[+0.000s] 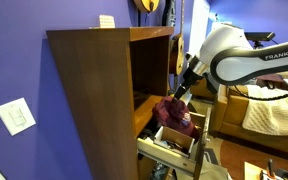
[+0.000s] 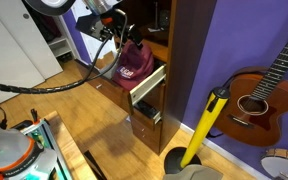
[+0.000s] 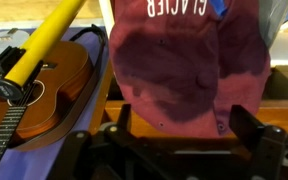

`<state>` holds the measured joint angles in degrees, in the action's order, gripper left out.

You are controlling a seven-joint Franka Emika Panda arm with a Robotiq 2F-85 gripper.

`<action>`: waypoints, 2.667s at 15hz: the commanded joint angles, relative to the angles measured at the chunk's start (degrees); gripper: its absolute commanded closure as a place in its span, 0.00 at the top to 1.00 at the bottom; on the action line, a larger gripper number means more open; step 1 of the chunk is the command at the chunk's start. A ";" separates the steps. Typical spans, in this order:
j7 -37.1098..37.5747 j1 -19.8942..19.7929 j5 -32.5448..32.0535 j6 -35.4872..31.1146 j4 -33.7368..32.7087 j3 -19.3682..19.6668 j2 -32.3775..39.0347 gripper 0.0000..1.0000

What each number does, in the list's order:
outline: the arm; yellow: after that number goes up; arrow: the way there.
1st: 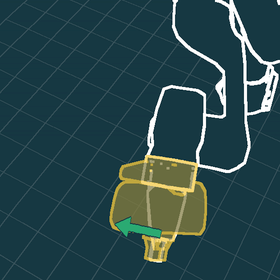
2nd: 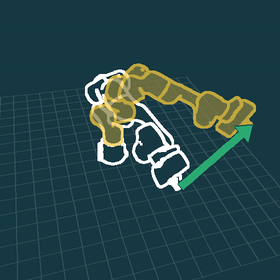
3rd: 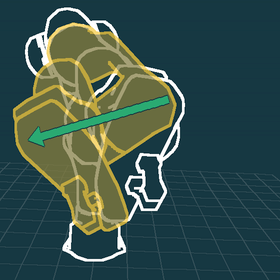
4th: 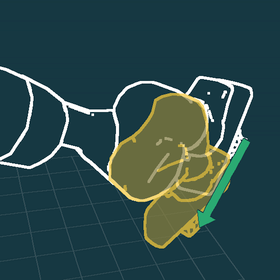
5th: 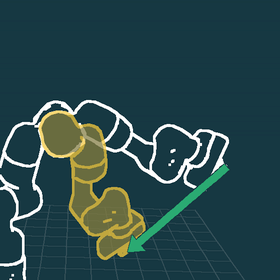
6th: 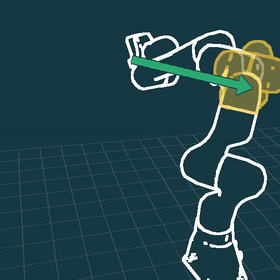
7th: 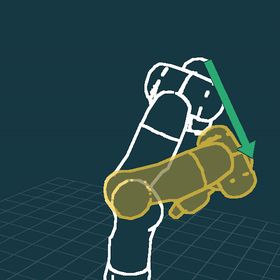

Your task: Open the drawer and put the cap into it

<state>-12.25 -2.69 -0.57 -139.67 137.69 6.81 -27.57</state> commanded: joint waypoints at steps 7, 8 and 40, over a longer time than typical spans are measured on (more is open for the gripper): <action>0.09 4.16 6.17 -15.39 2.80 1.21 5.34 0.64; -0.29 4.73 7.02 -15.46 2.91 1.33 6.05 0.56; -0.10 2.85 4.84 -9.56 1.02 0.25 4.74 0.99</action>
<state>-12.58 -1.00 2.99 -146.34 138.74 7.09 -23.95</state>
